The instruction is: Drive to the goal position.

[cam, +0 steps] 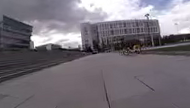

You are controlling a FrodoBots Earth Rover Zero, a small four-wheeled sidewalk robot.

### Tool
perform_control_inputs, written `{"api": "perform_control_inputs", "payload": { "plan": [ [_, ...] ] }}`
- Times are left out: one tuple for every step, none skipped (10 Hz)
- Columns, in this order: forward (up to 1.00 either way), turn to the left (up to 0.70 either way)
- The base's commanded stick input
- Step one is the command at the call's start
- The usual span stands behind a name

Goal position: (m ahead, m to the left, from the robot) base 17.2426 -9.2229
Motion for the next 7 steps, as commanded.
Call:
{"api": "perform_control_inputs", "payload": {
  "plan": [
    [0.7, 0.0],
    [0.7, 0.0],
    [0.7, 0.0],
    [0.7, -0.16],
    [0.7, -0.35],
    [0.7, -0.35],
    [0.7, -0.21]
  ]
}}
